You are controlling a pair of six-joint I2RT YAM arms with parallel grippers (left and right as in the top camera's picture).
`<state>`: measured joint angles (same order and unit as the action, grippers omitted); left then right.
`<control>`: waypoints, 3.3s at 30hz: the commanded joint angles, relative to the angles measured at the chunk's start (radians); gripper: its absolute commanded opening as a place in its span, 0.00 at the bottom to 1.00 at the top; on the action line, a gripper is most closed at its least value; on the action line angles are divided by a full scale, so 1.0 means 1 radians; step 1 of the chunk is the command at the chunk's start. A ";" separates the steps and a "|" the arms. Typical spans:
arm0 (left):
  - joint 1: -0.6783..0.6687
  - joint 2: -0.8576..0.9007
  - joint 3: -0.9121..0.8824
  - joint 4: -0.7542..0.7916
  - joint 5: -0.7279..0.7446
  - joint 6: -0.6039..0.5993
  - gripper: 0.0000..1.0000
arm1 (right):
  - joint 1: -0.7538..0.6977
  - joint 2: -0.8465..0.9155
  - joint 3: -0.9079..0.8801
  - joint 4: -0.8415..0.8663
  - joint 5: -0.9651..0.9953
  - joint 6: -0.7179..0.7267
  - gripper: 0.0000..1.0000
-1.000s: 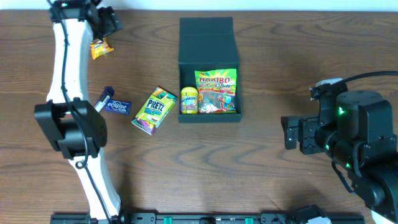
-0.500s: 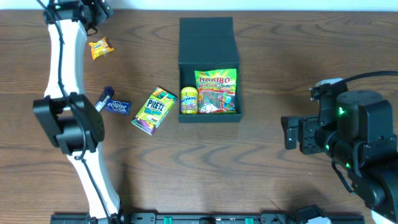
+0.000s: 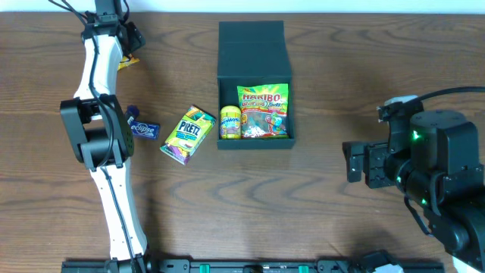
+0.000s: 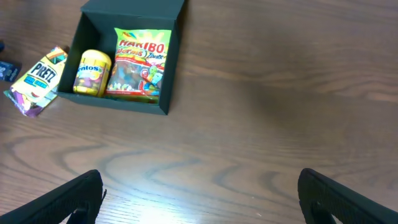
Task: Pack container
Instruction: 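Lower the left gripper onto the small orange candy packet and grasp it, then carry the orange packet right and drop it into the black box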
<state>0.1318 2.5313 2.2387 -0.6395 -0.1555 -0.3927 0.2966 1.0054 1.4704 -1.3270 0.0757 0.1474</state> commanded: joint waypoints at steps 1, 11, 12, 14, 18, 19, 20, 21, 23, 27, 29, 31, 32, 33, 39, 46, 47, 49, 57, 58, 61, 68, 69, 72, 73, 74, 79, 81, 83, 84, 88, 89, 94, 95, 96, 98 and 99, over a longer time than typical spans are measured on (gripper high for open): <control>0.003 0.049 0.011 0.006 -0.035 -0.004 0.95 | -0.009 -0.004 -0.001 -0.002 0.006 -0.014 0.99; 0.020 0.082 0.011 0.015 0.023 0.005 0.98 | -0.009 -0.004 -0.001 -0.002 0.006 -0.014 0.99; 0.020 0.082 0.011 0.015 0.023 0.013 1.00 | -0.009 -0.004 -0.001 -0.002 0.006 -0.014 0.99; 0.020 0.082 0.011 0.008 0.026 0.034 0.86 | -0.009 -0.004 -0.001 -0.002 0.006 -0.014 0.99; 0.020 0.082 0.011 -0.020 0.025 0.065 0.70 | -0.009 -0.004 -0.001 -0.002 0.006 -0.014 0.99; 0.020 0.082 0.011 -0.027 0.025 0.065 0.69 | -0.009 -0.004 -0.001 -0.002 0.006 -0.014 0.99; 0.020 0.081 0.011 -0.037 0.025 0.065 0.66 | -0.009 -0.004 -0.001 -0.002 0.006 -0.014 0.99; 0.020 0.080 0.011 -0.042 0.026 0.064 0.63 | -0.009 -0.004 -0.001 -0.002 0.006 -0.014 0.99; 0.020 0.074 0.011 -0.046 0.025 0.065 0.59 | -0.009 -0.004 -0.001 -0.002 0.006 -0.014 0.99; 0.018 0.036 0.016 -0.049 0.025 0.065 0.57 | -0.009 -0.004 -0.001 -0.002 0.006 -0.014 0.99; 0.017 0.008 0.019 -0.047 0.025 0.069 0.56 | -0.009 -0.004 -0.001 -0.002 0.006 -0.014 0.99; 0.017 -0.014 0.019 -0.049 0.026 0.077 0.54 | -0.009 -0.004 -0.001 -0.002 0.006 -0.014 0.99; 0.016 -0.028 0.019 -0.054 0.025 0.080 0.54 | -0.009 -0.004 -0.001 -0.002 0.006 -0.014 0.99; 0.015 -0.040 0.019 -0.060 0.026 0.083 0.53 | -0.009 -0.004 -0.001 -0.002 0.006 -0.014 0.99; -0.012 -0.129 0.019 -0.088 0.058 0.125 0.52 | -0.009 -0.004 -0.001 -0.002 0.006 -0.014 0.99; -0.158 -0.247 0.019 -0.192 0.126 0.143 0.50 | -0.009 -0.004 -0.001 -0.002 0.006 -0.014 0.99; -0.178 -0.256 0.019 -0.205 0.128 0.142 0.50 | -0.009 -0.004 -0.001 -0.002 0.006 -0.014 0.99; -0.251 -0.281 0.019 -0.258 0.132 0.142 0.50 | -0.009 -0.004 -0.001 -0.002 0.006 -0.014 0.99; -0.472 -0.295 0.019 -0.490 0.248 -0.014 0.53 | -0.009 -0.004 -0.001 -0.002 0.006 -0.014 0.99; -0.485 -0.295 0.018 -0.500 0.258 -0.016 0.52 | -0.009 -0.004 -0.001 -0.002 0.006 -0.014 0.99; -0.533 -0.295 0.017 -0.518 0.261 -0.016 0.52 | -0.009 -0.004 -0.001 -0.002 0.006 -0.014 0.99; -0.578 -0.281 -0.016 -0.531 0.263 -0.064 0.52 | -0.009 -0.004 -0.001 -0.002 0.006 -0.014 0.99; -0.578 -0.279 -0.024 -0.533 0.265 -0.070 0.52 | -0.009 -0.004 -0.001 -0.002 0.006 -0.014 0.99; -0.577 -0.278 -0.058 -0.515 0.257 -0.083 0.52 | -0.009 -0.004 -0.001 -0.002 0.006 -0.014 0.99; -0.576 -0.278 -0.069 -0.505 0.255 -0.083 0.52 | -0.009 -0.004 -0.001 -0.002 0.006 -0.014 0.99; -0.576 -0.278 -0.081 -0.495 0.255 -0.084 0.52 | -0.009 -0.004 -0.001 -0.002 0.006 -0.014 0.99; -0.576 -0.278 -0.135 -0.465 0.253 -0.087 0.52 | -0.009 -0.004 -0.001 -0.002 0.006 -0.014 0.99; -0.575 -0.278 -0.146 -0.458 0.241 -0.087 0.51 | -0.009 -0.004 -0.001 -0.002 0.006 -0.014 0.99; -0.573 -0.278 -0.147 -0.457 0.218 -0.087 0.52 | -0.009 -0.004 -0.001 -0.002 0.006 -0.014 0.99; -0.571 -0.278 -0.147 -0.456 0.216 -0.087 0.52 | -0.009 -0.004 -0.001 -0.002 0.006 -0.014 0.99; -0.566 -0.278 -0.147 -0.455 0.216 -0.087 0.74 | -0.009 -0.004 -0.001 -0.002 0.006 -0.014 0.99; -0.564 -0.278 -0.147 -0.455 0.216 -0.087 0.79 | -0.009 -0.004 -0.001 -0.002 0.006 -0.014 0.99; -0.562 -0.286 -0.146 -0.456 0.254 -0.087 0.75 | -0.009 -0.004 -0.001 -0.002 0.006 -0.014 0.99; -0.562 -0.291 -0.145 -0.456 0.249 -0.081 0.75 | -0.009 -0.004 -0.001 -0.002 0.006 -0.014 0.99; -0.560 -0.301 -0.142 -0.457 0.245 -0.073 0.75 | -0.009 -0.004 -0.001 -0.002 0.006 -0.014 0.99; -0.555 -0.325 -0.137 -0.460 0.217 -0.072 0.75 | -0.009 -0.004 -0.001 -0.002 0.006 -0.014 0.99; -0.550 -0.343 -0.135 -0.466 0.189 -0.072 0.75 | -0.009 -0.004 -0.001 -0.002 0.006 -0.014 0.99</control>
<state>-0.4335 2.2581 2.0964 -1.0962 0.0822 -0.4736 0.2966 1.0054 1.4704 -1.3273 0.0757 0.1478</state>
